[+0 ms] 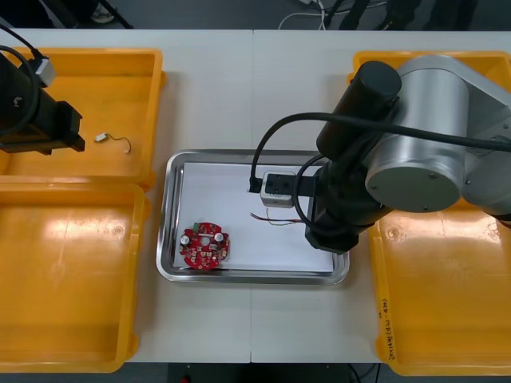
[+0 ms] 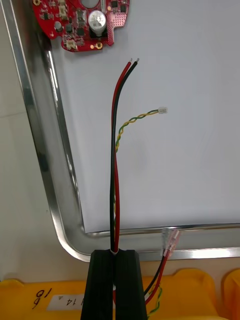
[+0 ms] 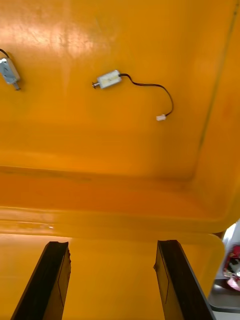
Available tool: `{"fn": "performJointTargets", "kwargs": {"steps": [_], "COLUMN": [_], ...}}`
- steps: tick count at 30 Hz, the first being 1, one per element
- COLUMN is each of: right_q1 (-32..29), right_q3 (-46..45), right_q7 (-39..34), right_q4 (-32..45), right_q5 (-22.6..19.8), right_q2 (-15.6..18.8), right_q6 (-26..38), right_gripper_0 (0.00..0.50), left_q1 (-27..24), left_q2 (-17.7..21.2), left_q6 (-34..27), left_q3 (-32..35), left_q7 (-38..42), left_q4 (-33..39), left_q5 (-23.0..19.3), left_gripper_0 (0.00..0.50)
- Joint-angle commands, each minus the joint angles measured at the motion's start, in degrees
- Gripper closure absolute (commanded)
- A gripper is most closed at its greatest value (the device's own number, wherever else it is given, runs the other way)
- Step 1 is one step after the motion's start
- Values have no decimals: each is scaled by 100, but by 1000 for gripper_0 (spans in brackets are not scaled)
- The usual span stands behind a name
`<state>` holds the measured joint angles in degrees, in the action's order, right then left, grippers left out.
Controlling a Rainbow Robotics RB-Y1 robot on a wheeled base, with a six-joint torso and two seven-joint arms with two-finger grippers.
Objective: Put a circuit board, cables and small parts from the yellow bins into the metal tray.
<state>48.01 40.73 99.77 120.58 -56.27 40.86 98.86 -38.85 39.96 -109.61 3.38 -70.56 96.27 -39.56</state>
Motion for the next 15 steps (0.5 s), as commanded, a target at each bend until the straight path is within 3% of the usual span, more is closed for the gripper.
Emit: {"fn": "performJointTargets", "kwargs": {"steps": [1, 8, 15], "right_q1": [314, 314, 156], "right_q3": [488, 884, 1042], "right_q7": [227, 165, 174], "right_q4": [27, 1, -289], "right_q5": [336, 775, 705], "right_q2": [-131, -289, -324], "right_q6": [-113, -113, -368], "right_gripper_0": [500, 500, 500], "left_q1": [-510, -624, -633], "left_q2": [328, 328, 328], "left_q6": [-39, 19, 590], "left_q3": [251, 383, 383], "left_q7": [-599, -757, -836], "left_q4": [-407, -882, -1110], "left_q5": [212, 414, 765], "left_gripper_0": [0, 0, 0]}}
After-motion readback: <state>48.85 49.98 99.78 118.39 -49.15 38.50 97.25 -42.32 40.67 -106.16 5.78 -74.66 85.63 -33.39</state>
